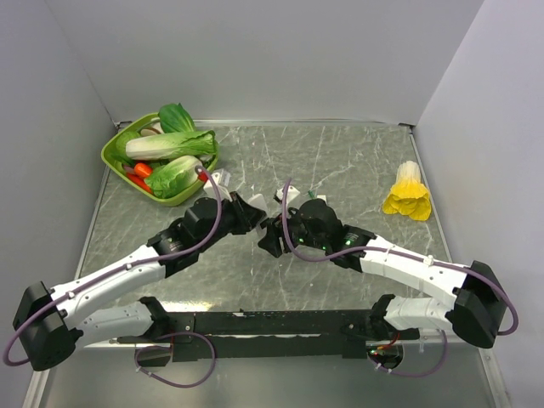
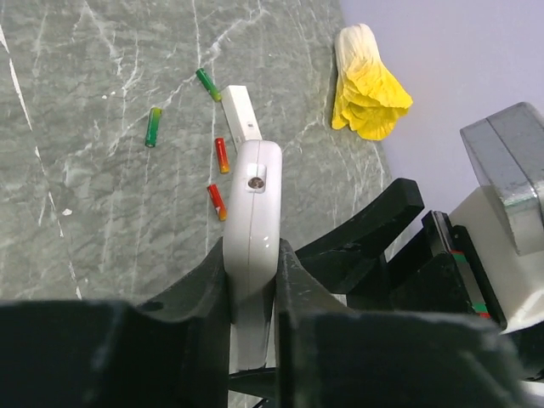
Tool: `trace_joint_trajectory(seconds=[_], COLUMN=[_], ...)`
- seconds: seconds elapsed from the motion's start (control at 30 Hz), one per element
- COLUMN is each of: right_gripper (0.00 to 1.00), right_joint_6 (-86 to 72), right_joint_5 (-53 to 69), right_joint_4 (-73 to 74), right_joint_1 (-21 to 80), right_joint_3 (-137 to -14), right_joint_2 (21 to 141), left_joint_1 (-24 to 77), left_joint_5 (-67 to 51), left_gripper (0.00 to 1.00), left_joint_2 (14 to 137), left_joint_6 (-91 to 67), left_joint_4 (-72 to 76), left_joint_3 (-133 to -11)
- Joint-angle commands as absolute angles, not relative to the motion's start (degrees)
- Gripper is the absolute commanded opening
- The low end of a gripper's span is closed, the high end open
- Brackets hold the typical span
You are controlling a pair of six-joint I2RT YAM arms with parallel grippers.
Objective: Load the batteries into the remote control
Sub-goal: Pick up the remote control from the center of the board, then remove the battery cover from the remote control.
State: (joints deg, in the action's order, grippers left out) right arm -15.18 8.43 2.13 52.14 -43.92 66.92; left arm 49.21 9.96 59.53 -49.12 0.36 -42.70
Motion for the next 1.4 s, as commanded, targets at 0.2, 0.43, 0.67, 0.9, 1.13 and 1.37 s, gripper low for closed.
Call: trace_joint_trajectory(seconds=[0.2, 0.43, 0.67, 0.9, 1.13, 1.37], right_gripper=[1.00, 1.00, 0.99, 0.88, 0.80, 0.74], right_joint_6=[-12.5, -31.5, -53.0, -61.3, -65.4, -67.1], right_joint_5=[6.7, -3.3, 3.2, 6.7, 8.3, 7.0], right_joint_4=[-10.1, -13.3, -20.5, -32.4, -39.9, -42.0], right_joint_1=[52.5, 52.3, 52.3, 52.4, 52.3, 52.3], right_joint_3=[-38.3, -31.0, -29.2, -26.5, -24.8, -23.9], right_joint_2=[60.0, 55.3, 63.4, 70.4, 74.3, 75.2], left_joint_1=[44.9, 43.2, 43.1, 43.2, 43.2, 43.2], left_joint_5=[12.2, 12.7, 14.9, 14.9, 14.5, 14.2], left_gripper=[0.01, 0.01, 0.01, 0.01, 0.01, 0.01], left_joint_2=[54.9, 45.1, 41.0, 40.3, 40.9, 40.9], left_joint_6=[-54.9, -63.2, -67.0, -67.1, -67.0, -67.6], left_joint_4=[6.7, 25.7, 38.4, 42.2, 43.4, 44.9], left_joint_3=[-33.7, -16.0, -7.1, -5.1, -4.7, -4.2])
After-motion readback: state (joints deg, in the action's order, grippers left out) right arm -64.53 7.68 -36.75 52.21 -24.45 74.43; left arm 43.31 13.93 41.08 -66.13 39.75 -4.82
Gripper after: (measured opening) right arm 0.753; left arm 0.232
